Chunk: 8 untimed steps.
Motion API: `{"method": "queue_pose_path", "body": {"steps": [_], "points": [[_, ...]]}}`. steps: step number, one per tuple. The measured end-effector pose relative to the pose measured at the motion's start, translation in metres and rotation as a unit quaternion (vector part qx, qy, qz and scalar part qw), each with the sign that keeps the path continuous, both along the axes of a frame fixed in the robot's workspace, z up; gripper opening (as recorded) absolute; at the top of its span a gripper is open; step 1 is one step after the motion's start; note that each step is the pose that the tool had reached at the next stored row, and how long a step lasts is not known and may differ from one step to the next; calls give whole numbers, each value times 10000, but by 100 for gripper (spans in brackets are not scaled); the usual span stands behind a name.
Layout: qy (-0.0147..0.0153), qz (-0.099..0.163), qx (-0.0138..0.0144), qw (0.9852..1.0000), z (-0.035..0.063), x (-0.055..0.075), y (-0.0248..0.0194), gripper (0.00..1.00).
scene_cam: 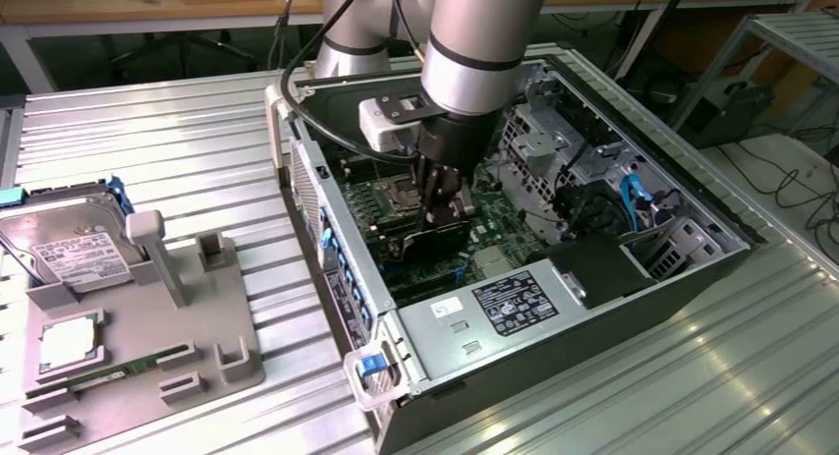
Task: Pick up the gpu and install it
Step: 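Insert the gpu into the slot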
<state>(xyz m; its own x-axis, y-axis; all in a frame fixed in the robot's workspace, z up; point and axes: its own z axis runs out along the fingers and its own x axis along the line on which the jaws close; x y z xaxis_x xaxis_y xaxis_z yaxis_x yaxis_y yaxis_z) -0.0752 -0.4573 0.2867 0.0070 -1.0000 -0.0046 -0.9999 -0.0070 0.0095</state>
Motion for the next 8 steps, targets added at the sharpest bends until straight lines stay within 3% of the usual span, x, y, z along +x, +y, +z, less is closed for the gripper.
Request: {"method": "queue_pose_path", "body": {"steps": [8], "points": [[0, 0, 13, 10000, 0, 0, 0, 11]]}}
